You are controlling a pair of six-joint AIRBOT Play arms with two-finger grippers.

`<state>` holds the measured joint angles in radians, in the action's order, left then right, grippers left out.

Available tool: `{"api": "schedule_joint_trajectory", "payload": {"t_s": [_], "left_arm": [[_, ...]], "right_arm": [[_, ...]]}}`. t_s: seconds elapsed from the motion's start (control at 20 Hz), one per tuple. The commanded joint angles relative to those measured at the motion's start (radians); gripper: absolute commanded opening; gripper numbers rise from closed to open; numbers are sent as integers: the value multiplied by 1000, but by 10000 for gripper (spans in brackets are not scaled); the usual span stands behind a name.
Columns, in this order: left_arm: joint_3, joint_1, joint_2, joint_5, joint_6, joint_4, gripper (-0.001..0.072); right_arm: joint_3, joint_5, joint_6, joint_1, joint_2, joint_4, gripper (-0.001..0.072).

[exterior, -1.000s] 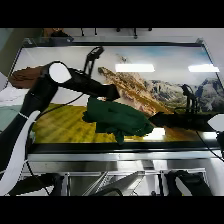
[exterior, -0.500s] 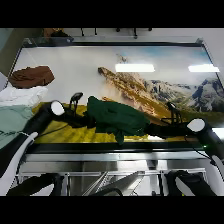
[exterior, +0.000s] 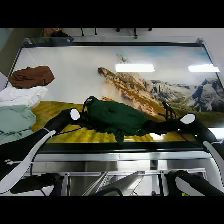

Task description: Fold the shirts.

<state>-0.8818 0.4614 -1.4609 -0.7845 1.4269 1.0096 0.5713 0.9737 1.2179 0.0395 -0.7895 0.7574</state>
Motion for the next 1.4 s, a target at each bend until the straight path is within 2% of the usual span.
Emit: {"api": "schedule_joint_trajectory", "payload": {"t_s": [0.0,0.15,0.3,0.55,0.65,0.7,0.75,0.8,0.85,0.9,1.0,1.15,1.35], "left_arm": [[-69,6,-33,-5,-66,-6,11],[-117,-4,-33,-75,-85,-7,7],[-148,-20,-33,-119,-99,-8,7],[-153,-32,-33,-150,-99,-16,8],[-153,-32,-33,-166,-99,-16,7],[-153,-32,-33,-176,-99,-17,7],[-153,-32,-29,-193,-98,-16,7],[-153,-32,-19,-204,-99,-16,7],[-153,-32,2,-210,-99,-16,7],[-153,-37,39,-211,-99,-16,7],[-175,-63,134,-238,-98,-17,7],[-313,-144,288,-373,-75,-18,7],[-619,-239,509,-392,-46,-17,6]], "right_arm": [[50,55,-16,101,30,6,603],[50,57,-14,236,51,97,603],[48,56,-20,283,10,103,603],[48,52,-70,179,-143,85,603],[48,26,-105,111,-194,32,599],[49,14,-135,85,-208,-11,521],[52,10,-182,68,-213,-64,304],[59,14,-227,64,-210,-114,151],[78,28,-247,65,-201,-150,64],[105,41,-245,67,-186,-156,20],[200,105,-241,69,-133,-157,20],[405,207,-219,76,-17,-161,19],[770,177,-220,76,158,-143,18]]}}
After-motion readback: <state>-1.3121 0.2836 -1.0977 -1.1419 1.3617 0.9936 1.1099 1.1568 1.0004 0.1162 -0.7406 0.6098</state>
